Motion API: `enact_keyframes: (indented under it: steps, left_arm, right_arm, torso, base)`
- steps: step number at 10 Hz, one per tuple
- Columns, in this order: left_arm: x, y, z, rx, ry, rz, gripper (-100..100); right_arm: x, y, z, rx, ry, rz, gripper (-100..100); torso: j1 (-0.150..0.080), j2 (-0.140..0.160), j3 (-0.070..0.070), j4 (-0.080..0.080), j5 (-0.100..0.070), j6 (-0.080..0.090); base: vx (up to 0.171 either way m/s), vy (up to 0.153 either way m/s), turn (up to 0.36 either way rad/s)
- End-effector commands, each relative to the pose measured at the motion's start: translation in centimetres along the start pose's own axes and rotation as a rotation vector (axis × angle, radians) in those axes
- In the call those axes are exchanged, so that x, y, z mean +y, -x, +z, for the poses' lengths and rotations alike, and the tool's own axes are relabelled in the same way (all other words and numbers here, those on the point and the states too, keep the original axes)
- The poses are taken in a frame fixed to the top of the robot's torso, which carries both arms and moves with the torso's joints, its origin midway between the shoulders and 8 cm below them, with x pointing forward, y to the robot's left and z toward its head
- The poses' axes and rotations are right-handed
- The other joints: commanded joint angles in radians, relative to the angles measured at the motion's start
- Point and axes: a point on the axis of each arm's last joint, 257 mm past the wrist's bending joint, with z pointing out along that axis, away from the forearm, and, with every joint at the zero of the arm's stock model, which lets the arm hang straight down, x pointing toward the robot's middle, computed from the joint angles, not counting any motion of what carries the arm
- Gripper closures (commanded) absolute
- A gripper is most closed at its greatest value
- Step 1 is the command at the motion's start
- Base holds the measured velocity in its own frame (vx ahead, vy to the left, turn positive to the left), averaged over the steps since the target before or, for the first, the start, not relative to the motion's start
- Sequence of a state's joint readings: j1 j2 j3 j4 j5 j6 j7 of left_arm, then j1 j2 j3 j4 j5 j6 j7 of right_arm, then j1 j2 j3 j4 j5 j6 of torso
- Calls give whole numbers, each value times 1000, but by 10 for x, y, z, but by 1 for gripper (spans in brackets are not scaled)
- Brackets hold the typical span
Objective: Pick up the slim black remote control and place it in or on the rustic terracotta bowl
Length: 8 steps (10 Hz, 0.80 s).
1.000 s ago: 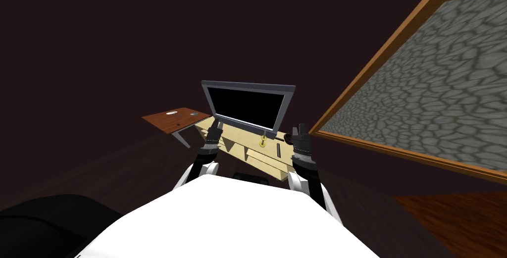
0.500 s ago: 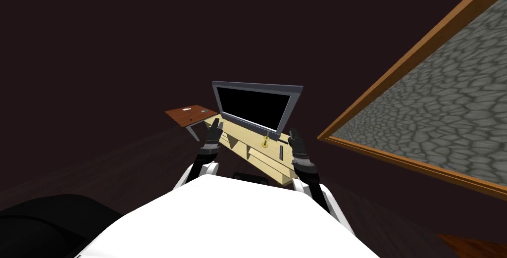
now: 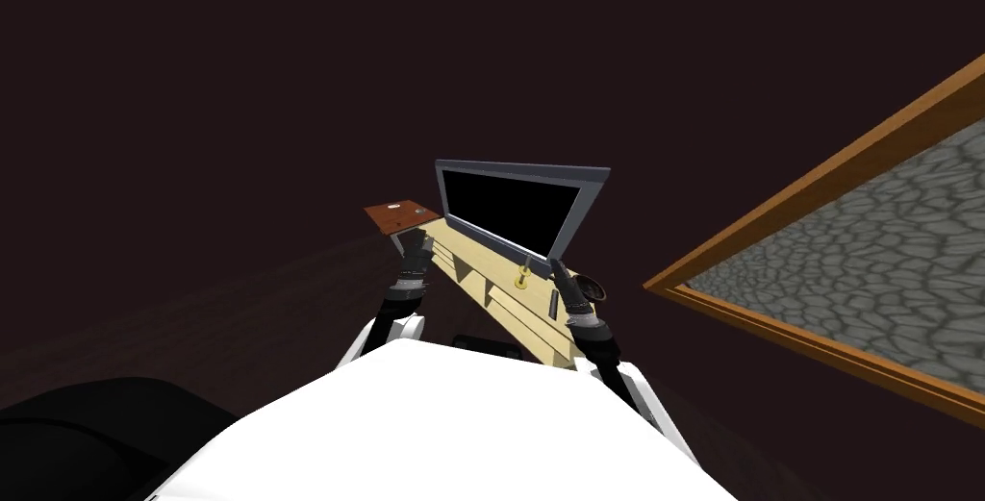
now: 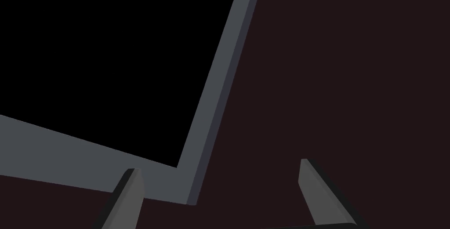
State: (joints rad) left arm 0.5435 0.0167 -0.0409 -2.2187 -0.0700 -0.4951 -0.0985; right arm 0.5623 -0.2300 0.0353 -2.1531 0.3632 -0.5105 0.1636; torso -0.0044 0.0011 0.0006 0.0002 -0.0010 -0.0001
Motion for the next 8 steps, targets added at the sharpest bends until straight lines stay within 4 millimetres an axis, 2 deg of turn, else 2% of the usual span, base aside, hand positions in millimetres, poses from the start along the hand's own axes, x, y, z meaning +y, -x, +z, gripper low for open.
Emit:
enact_keyframes:
  steps: [1, 2, 3, 4, 5, 6, 8]
  left_arm:
    - [0, 0, 0, 0, 0, 0, 0]
    - [0, 0, 0, 0, 0, 0, 0]
    - [0, 0, 0, 0, 0, 0, 0]
    - [0, 0, 0, 0, 0, 0, 0]
    - [0, 0, 0, 0, 0, 0, 0]
    - [0, 0, 0, 0, 0, 0, 0]
    - [0, 0, 0, 0, 0, 0, 0]
  right_arm:
    - [-9, -16, -10, 70, -10, -65, -100]
    - [-9, -19, -10, 78, -8, -79, -100]
    - [-16, -31, -18, 130, -14, -124, -100]
    - [-16, -32, -18, 133, -14, -130, -100]
    - [-24, -46, -27, 188, -18, -175, -100]
    - [-24, -47, -27, 192, -17, -182, -100]
    - [-41, -74, -47, 306, -21, -266, -100]
  torso:
    - [0, 0, 0, 0, 0, 0]
    - [-1, 1, 0, 0, 0, 0]
    - [0, 0, 0, 0, 0, 1]
    - [-1, 0, 0, 0, 0, 0]
    - [0, -1, 0, 0, 0, 1]
    - [0, -1, -1, 0, 0, 0]
    - [0, -1, -1, 0, 0, 0]
  base:
    - [-49, -61, 403]
    - [-33, -60, 181]
    - [-33, -58, 260]
    - [-27, -46, 175]
    - [-21, -53, 290]
    - [-18, -54, 162]
    - [-38, -63, 393]
